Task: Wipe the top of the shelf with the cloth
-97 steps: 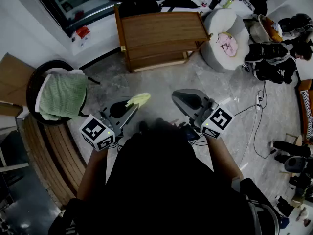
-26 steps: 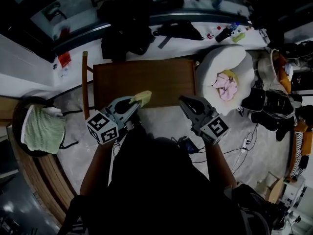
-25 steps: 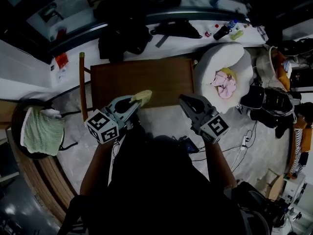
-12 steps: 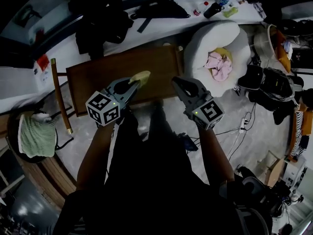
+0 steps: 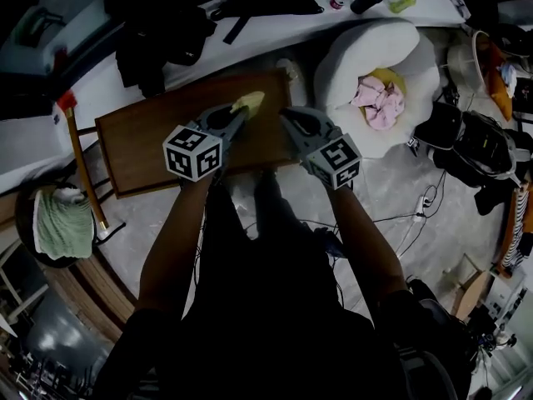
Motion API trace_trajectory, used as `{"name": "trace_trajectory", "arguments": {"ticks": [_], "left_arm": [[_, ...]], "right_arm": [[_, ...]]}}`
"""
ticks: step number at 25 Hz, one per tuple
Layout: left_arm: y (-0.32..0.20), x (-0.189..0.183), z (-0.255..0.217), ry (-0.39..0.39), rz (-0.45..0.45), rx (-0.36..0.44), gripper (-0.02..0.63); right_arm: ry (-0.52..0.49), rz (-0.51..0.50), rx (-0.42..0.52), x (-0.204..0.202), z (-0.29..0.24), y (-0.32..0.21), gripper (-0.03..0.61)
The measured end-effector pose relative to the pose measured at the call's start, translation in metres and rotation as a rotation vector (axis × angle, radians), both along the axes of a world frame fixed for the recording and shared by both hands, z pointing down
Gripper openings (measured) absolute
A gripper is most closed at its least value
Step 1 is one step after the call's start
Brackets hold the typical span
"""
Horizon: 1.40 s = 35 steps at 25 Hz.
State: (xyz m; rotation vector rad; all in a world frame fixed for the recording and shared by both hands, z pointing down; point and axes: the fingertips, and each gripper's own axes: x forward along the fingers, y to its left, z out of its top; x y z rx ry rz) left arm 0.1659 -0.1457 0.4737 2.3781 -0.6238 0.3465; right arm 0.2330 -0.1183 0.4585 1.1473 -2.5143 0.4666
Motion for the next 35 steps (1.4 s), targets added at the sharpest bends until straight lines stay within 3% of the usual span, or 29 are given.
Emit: {"name": "trace_trajectory", "arguments": {"ticks": [6,10,16,21,26,32,35], "left_arm": [[-0.019,0.048,0.051,-0.094,-0.013,-0.084,0.038],[-0.037,0.068,0.079,-0.122,-0.050,-0.179,0.038],[-0.052,0.089,0.114,-0.192,-0.075,-0.238,0.038],[-0.062,0.090,0.130,-0.232,-0.125,-0.290,0.038],[-0.068,0.082,0.139,-0.307,-0.150,-0.277,0.038],[-0.059,0.064,0.150,-0.349,-0.163,-0.270,0.038],[-0.053,0.052,0.154,-0.353,-0.177,-0.287,0.038]], "right_arm": [[-0.002,0.041,-0.016,0.035,0.019,-0.008,0.034],[-0.007,0.044,-0.034,0.053,0.025,-0.002,0.034],[0.035,0.045,-0.025,0.064,0.036,-0.001,0.034],[0.022,0.009,-0.004,0.052,0.035,-0.002,0.034],[0.021,0.002,-0.022,0.047,0.040,0.004,0.034],[0.077,0.128,0.017,0.049,0.044,-0.026,0.034],[0.076,0.141,0.000,0.040,0.054,-0.040,0.034]]}}
